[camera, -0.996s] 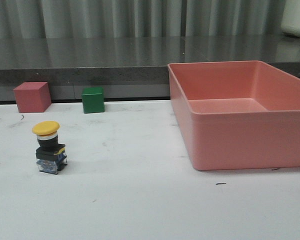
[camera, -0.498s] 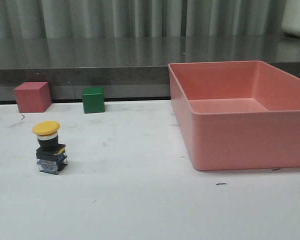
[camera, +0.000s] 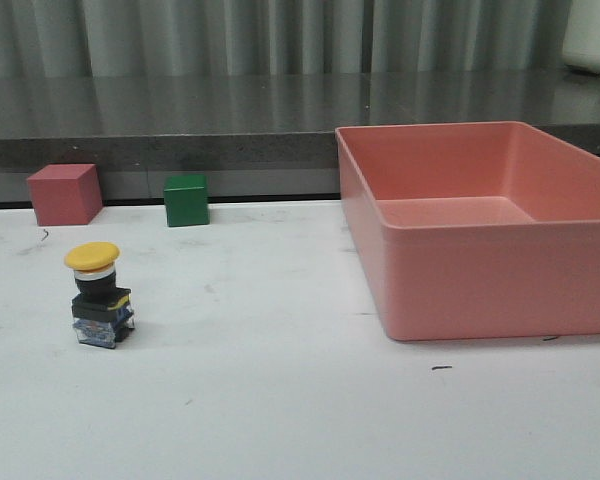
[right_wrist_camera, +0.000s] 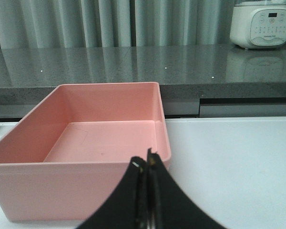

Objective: Place and stand button with both arms

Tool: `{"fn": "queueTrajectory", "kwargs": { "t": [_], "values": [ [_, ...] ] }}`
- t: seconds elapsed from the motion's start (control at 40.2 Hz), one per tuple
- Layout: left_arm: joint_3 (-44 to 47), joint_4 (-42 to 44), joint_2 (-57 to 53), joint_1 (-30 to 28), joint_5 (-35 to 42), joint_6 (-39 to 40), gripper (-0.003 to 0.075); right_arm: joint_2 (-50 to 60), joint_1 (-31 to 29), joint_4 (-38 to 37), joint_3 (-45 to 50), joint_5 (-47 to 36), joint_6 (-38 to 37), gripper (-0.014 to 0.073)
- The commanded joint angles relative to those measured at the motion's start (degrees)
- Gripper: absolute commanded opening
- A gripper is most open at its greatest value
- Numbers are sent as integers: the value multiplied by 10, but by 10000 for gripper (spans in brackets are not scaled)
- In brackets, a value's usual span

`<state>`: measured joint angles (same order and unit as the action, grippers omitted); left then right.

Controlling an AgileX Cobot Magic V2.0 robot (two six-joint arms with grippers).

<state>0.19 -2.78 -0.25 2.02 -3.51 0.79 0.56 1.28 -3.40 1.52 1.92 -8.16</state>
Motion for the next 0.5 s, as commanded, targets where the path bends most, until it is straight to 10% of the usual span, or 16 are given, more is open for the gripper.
{"fn": "queueTrajectory", "kwargs": {
  "t": [0.0, 0.473],
  "values": [
    [5, -4, -12, 0, 47, 0, -20, 11, -4, -4, -2, -52, 1, -69],
    [5, -4, -12, 0, 47, 0, -20, 11, -3, 55, -2, -50, 66, -69]
  ]
}}
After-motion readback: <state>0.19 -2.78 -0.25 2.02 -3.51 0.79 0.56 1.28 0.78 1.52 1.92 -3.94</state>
